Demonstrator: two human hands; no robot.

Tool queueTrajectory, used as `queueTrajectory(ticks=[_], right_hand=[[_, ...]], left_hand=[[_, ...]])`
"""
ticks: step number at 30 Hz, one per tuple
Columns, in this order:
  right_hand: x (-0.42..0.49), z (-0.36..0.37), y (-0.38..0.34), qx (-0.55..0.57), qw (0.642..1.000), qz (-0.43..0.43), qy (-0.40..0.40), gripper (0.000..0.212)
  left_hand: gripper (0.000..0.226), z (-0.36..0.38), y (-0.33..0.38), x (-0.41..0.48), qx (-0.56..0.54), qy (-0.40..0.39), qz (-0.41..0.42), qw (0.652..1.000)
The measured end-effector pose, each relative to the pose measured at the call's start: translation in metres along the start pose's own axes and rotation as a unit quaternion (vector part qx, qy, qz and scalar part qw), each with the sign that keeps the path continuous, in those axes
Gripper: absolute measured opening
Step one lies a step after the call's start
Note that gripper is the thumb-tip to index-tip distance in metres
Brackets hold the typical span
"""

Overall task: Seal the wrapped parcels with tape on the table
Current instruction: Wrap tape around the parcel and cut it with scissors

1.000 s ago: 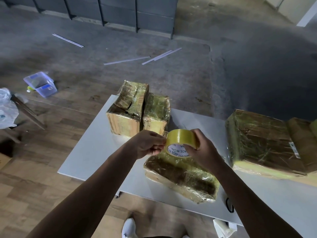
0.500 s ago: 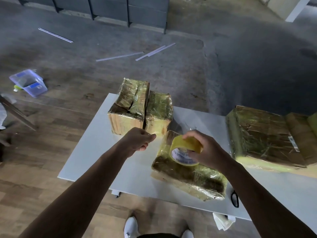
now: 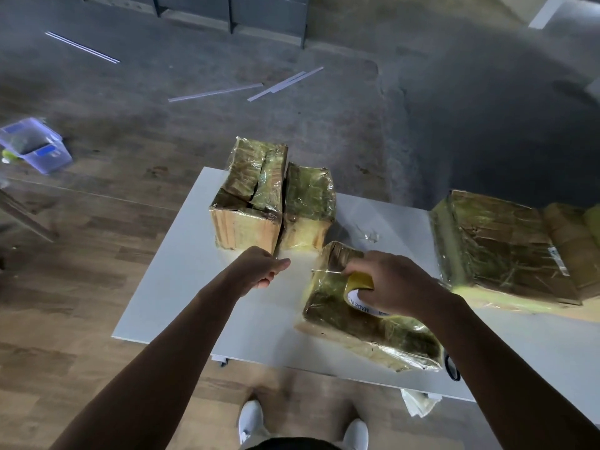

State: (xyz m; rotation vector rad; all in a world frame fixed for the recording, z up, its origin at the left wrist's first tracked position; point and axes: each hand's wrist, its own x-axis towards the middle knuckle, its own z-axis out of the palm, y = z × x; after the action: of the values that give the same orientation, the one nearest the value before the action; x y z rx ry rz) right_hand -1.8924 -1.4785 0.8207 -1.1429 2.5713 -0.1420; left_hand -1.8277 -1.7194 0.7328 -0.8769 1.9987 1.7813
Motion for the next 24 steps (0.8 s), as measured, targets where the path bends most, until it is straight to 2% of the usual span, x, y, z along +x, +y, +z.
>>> queueTrajectory(ticks=[12, 20, 24], right_hand=[[0.007, 0.012, 0.001, -0.003, 1.000, 0.019, -0.002, 0.037], [0.013, 0.016, -0.001, 0.010, 1.000, 0.022, 0.004, 0.035], [0.013, 0.017, -0.003, 0.006, 1.000, 0.029, -0.001, 0.032]], left_hand=[[0.030, 0.022, -0.034, 0.031, -0.050, -0.060, -0.017, 0.997], [0.032, 0.056, -0.054, 0.039, -0.156, -0.086, -0.087, 0.980], [0.023, 0.058, -0.058, 0.042, -0.191, -0.081, -0.117, 0.971]])
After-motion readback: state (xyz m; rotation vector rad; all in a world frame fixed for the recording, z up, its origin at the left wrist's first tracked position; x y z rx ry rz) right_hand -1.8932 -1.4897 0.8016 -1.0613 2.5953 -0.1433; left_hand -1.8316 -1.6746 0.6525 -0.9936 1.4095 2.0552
